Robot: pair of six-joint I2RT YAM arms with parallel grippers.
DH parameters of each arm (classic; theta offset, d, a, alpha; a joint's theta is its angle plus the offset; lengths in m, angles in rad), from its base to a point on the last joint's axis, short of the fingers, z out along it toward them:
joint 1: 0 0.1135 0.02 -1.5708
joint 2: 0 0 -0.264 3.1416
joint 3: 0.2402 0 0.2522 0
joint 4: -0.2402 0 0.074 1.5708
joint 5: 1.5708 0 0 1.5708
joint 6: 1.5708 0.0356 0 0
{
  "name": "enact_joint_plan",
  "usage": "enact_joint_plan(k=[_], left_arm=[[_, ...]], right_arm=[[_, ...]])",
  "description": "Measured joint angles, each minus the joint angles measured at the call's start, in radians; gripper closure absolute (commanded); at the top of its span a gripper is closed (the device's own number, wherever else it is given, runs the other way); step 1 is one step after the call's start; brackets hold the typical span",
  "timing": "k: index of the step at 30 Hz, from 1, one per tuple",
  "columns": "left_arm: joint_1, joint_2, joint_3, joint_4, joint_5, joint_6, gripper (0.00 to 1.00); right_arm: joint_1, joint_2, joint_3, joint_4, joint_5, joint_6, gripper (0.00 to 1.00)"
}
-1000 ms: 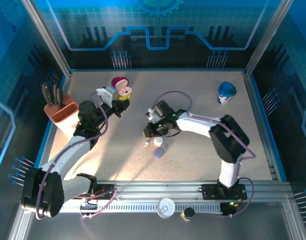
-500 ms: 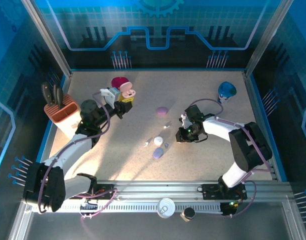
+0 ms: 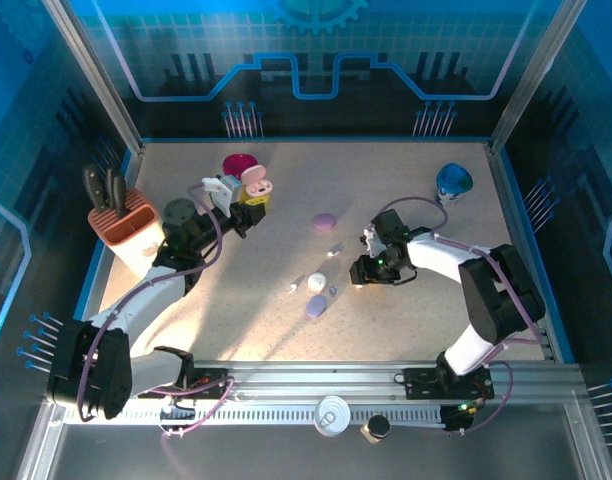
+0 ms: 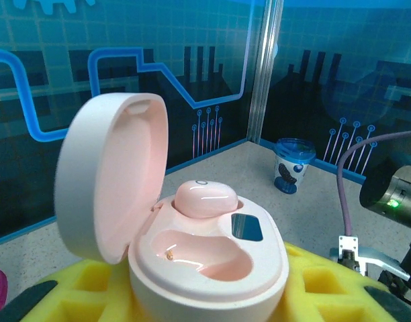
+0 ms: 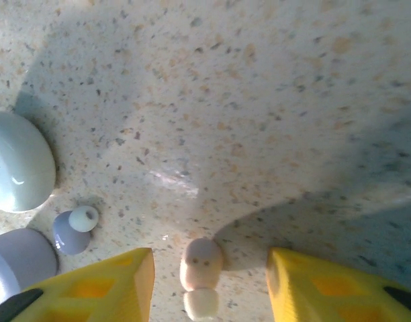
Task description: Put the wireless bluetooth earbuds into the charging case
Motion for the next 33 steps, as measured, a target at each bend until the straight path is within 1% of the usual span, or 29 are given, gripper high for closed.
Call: enact_joint_plan(k=[7, 10, 13, 16, 21, 27, 33], left_arm=[[0.000, 0.019, 0.000, 0.006, 0.000, 0.000, 0.64], [0.000, 0.026, 0.000, 0.007, 0.000, 0.000, 0.64], [0.000, 0.031, 0.000, 0.008, 0.000, -0.001, 0.64], [0.000, 0.035, 0.000, 0.015, 0.000, -0.001, 0.64], [0.000, 0.036, 0.000, 0.024, 0.000, -0.002, 0.64], [0.000, 0.036, 0.000, 0.030, 0.000, -0.003, 0.64], [0.000, 0.036, 0.000, 0.030, 0.000, -0.003, 0.64]], right_arm=[[0.005, -0.084, 0.000, -0.024, 0.092, 0.005, 0.50], [0.045, -0.109, 0.001, -0.036, 0.156, 0.017, 0.52], [0.092, -0.111, 0.017, -0.056, 0.191, 0.028, 0.55], [0.111, -0.109, 0.021, -0.055, 0.200, 0.040, 0.58], [0.113, -0.069, 0.021, -0.055, 0.200, 0.050, 0.62], [0.113, -0.024, 0.021, -0.055, 0.196, 0.050, 0.65], [0.100, -0.019, 0.020, -0.055, 0.196, 0.050, 0.66]])
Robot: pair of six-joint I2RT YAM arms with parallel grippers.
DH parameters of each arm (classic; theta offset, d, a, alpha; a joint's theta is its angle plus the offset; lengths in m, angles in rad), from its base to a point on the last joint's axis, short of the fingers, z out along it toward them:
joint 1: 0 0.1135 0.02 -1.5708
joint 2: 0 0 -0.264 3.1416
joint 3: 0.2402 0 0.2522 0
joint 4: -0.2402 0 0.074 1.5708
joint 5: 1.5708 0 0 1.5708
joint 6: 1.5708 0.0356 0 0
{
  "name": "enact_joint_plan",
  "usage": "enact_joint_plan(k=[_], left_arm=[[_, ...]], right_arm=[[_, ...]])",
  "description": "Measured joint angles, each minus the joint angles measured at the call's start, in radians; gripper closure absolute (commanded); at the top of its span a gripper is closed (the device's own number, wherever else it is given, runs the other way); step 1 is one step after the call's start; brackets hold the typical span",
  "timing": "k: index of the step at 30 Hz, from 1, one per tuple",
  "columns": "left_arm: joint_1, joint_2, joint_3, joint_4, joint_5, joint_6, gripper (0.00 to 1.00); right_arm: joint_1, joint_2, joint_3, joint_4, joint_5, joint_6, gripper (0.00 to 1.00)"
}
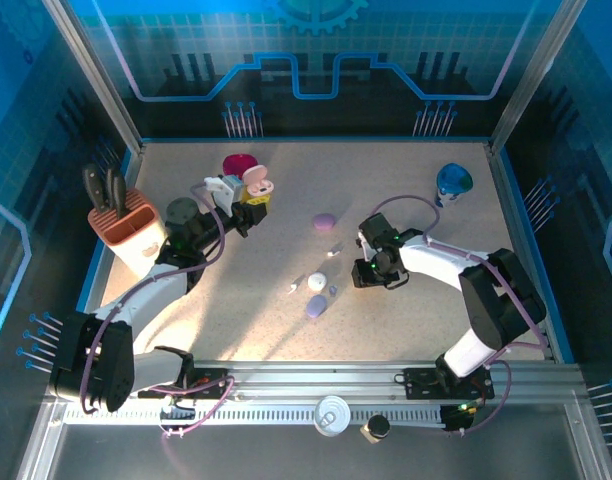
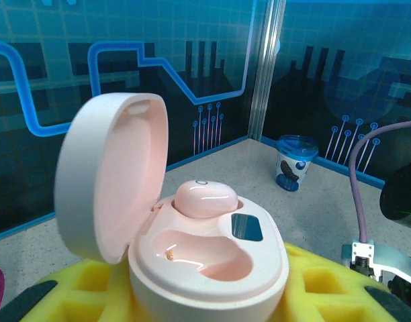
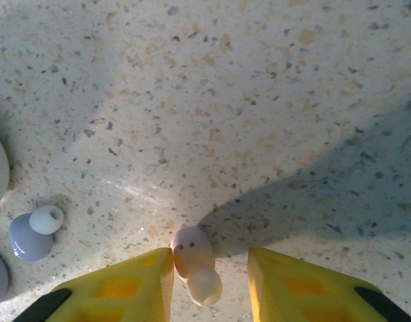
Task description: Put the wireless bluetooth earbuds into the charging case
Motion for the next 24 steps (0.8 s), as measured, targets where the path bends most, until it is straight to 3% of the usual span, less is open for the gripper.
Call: enact_joint_plan(k=[9, 24], left_arm=[[0.000, 0.000, 0.000, 0.000, 0.000, 0.000, 0.64], [0.000, 0.013, 0.007, 0.006, 0.005, 0.000, 0.64]], right_arm=[[-0.020, -0.004, -0.008, -0.018, 0.021, -0.005, 0.60], [-0.040, -0.029, 0.000, -0.060, 0.053, -0.024, 0.63]])
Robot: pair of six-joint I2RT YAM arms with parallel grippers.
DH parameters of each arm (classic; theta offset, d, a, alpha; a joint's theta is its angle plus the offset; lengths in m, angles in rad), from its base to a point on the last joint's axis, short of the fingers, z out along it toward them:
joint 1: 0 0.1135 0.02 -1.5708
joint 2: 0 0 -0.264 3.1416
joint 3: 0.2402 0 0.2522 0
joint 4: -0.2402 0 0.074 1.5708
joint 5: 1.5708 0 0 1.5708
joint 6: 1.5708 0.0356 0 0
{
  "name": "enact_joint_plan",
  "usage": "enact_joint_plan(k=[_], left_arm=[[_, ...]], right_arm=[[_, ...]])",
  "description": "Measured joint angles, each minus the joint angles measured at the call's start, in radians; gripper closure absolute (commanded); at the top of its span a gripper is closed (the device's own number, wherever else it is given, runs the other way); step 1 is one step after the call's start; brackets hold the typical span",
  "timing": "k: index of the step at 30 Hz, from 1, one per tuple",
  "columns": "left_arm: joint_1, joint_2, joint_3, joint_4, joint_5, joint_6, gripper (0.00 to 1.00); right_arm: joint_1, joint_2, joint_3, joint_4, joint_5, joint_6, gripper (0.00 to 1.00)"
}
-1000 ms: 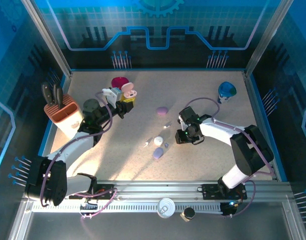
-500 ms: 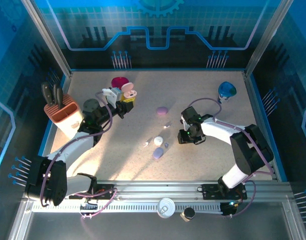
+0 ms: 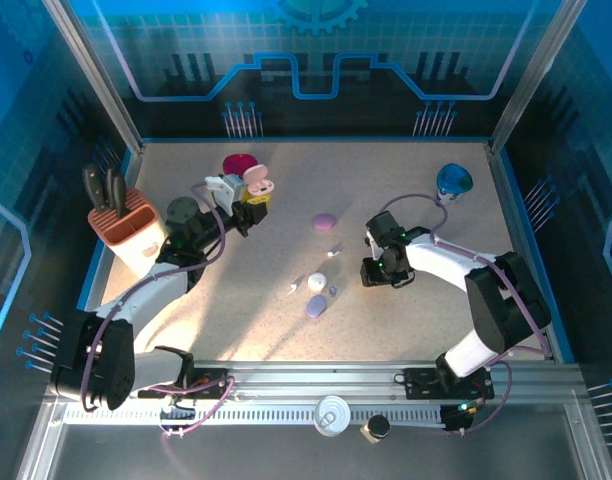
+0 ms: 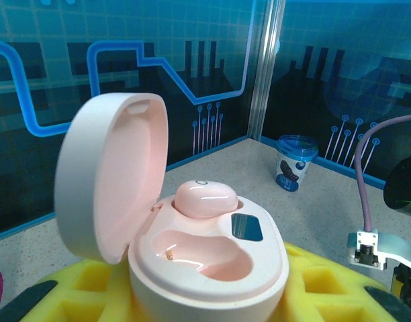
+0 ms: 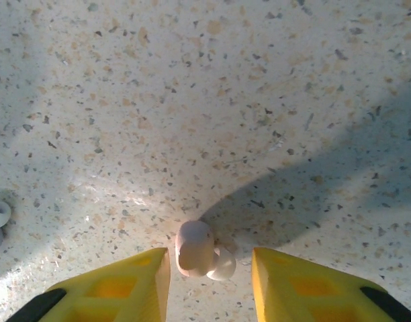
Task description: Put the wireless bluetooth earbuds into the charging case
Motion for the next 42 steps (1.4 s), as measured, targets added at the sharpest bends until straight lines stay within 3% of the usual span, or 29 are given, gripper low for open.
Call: enact_joint_plan(k=[7, 18, 23, 37, 42], left_arm=[[0.000, 0.006, 0.003, 0.000, -0.001, 0.000, 0.64], [0.036, 0.056, 0.004, 0.005, -0.048, -0.040, 0.65], [0.039, 0.056, 0.004, 0.013, -0.048, -0.052, 0.65], [0.039, 0.056, 0.004, 0.016, -0.048, -0.053, 0.65], [0.039, 0.056, 0.004, 0.016, -0.047, -0.053, 0.65]], right_arm=[[0.019, -0.030, 0.018, -0.031, 0.072, 0.001, 0.59], [0.230, 0.014, 0.127, -0.158, 0.435, 0.047, 0.60], [0.291, 0.091, 0.160, -0.203, 0.536, 0.073, 0.63], [0.364, 0.267, 0.223, -0.250, 0.594, 0.104, 0.71], [0.363, 0.277, 0.223, -0.254, 0.595, 0.107, 0.80]])
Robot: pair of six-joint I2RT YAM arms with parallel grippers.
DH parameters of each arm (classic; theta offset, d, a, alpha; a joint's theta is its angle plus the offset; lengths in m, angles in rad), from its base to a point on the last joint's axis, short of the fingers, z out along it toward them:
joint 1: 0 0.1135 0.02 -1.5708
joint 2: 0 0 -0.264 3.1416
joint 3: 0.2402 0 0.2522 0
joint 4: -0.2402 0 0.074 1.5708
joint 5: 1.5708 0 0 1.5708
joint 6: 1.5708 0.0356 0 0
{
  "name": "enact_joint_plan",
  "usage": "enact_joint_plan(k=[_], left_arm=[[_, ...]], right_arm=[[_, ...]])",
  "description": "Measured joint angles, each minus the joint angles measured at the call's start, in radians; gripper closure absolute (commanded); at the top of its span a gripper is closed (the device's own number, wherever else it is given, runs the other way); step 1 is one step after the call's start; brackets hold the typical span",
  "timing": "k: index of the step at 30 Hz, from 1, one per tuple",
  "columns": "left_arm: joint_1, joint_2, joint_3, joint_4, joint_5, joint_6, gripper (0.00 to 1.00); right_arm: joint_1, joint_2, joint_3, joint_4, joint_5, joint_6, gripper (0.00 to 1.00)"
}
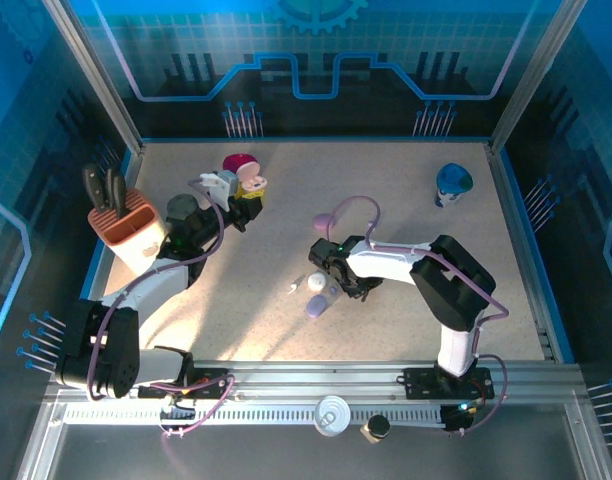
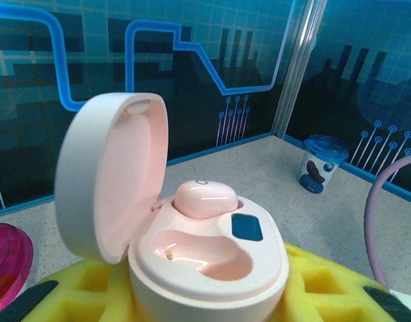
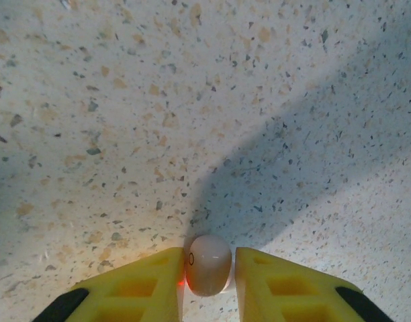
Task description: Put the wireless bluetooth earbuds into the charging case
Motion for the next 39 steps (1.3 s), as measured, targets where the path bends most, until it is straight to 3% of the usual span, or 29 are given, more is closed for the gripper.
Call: enact_joint_plan(k=[9, 14, 21, 27, 35, 39], left_arm=[[0.000, 0.001, -0.001, 0.028, 0.018, 0.004, 0.64], [-0.004, 0.046, -0.031, 0.167, 0.066, 0.007, 0.66], [-0.100, 0.108, -0.079, 0.265, 0.067, 0.105, 0.66], [-0.201, 0.154, -0.079, 0.332, 0.039, 0.189, 0.66], [-0.327, 0.215, -0.080, 0.382, -0.013, 0.275, 0.66], [-0.373, 0.230, -0.080, 0.382, -0.035, 0.309, 0.65]], right_arm=[[-0.002, -0.013, -0.002, 0.002, 0.002, -0.001, 0.83], [-0.035, -0.184, -0.050, 0.091, -0.102, -0.022, 0.82], [-0.146, -0.540, -0.131, 0.308, -0.377, -0.045, 0.82], [-0.251, -0.749, -0.216, 0.542, -0.653, -0.024, 0.83], [-0.314, -0.769, -0.270, 0.824, -0.970, 0.106, 0.83], [-0.314, -0.743, -0.270, 0.915, -1.063, 0.156, 0.82]])
